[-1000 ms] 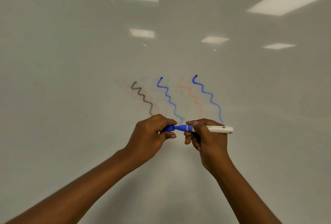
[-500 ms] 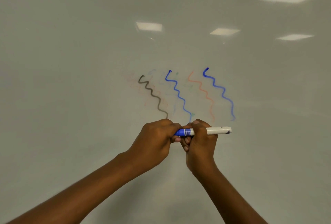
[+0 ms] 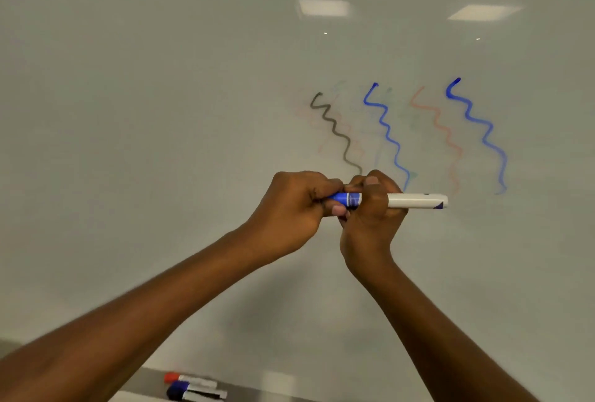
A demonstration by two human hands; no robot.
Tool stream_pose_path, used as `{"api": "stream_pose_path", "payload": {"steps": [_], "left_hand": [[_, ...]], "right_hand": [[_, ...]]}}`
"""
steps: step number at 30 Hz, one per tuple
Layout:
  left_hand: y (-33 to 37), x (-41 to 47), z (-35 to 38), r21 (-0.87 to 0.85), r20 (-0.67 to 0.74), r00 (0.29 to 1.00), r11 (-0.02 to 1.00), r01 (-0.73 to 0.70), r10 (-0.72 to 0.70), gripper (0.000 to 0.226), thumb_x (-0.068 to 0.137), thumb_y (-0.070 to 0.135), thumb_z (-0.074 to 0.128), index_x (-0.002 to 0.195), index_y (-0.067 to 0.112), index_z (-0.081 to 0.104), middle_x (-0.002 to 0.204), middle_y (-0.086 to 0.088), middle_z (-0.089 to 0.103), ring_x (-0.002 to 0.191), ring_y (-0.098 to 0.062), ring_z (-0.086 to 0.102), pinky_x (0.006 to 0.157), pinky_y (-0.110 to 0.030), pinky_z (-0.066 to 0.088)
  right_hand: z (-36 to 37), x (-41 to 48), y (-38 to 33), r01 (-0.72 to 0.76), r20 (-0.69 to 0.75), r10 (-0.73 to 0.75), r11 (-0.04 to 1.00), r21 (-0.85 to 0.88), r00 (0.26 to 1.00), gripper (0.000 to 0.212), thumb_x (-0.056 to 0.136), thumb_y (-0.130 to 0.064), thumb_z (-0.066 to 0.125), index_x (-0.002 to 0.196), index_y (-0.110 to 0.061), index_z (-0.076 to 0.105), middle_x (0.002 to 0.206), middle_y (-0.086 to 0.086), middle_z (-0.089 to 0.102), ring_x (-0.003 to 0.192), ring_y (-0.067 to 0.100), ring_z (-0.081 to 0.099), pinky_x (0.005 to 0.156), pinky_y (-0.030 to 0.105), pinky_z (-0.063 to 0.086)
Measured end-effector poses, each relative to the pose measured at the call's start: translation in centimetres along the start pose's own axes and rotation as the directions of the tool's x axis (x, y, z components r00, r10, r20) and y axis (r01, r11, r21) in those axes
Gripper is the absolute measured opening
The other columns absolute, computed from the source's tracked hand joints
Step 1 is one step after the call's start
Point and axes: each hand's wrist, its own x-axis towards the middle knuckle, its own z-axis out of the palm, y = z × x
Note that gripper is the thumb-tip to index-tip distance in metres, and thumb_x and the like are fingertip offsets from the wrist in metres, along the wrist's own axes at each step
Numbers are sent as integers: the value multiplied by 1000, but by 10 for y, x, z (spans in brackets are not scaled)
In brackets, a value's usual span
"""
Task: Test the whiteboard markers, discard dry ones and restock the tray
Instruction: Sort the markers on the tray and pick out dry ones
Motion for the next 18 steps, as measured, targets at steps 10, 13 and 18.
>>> {"api": "stream_pose_path", "payload": {"steps": [10, 13, 18], "left_hand": [[-57, -66, -20, 222, 48, 992, 970, 100, -113, 19, 86, 27, 60, 95, 15, 71, 70, 5, 61, 65, -10, 51, 62, -29, 46], [-74, -83, -27, 340, 56, 995, 939, 54, -78, 20, 87, 31, 58, 95, 18, 70, 72, 6, 60, 62, -10, 49, 56, -31, 45], [-108, -119, -31, 451, 103, 990, 892, 42, -98, 32, 89, 42, 47, 96, 21, 70, 74, 5, 63, 58, -15, 54, 47, -33, 47]], "right_hand": [[-12, -38, 52, -110, 324, 164, 978, -178, 932, 28, 75, -43, 64, 73, -15, 62, 54, 3, 58, 47, 18, 52, 41, 21, 36], [-21, -50, 68, -147, 238, 186, 974, -171, 953, 34, 72, -38, 69, 98, -17, 62, 66, 5, 67, 56, 23, 60, 43, 24, 42], [-30, -71, 96, 168, 329, 3, 855, -490, 944, 44, 74, -31, 77, 112, -20, 58, 93, 0, 68, 78, 10, 63, 64, 17, 48]]}}
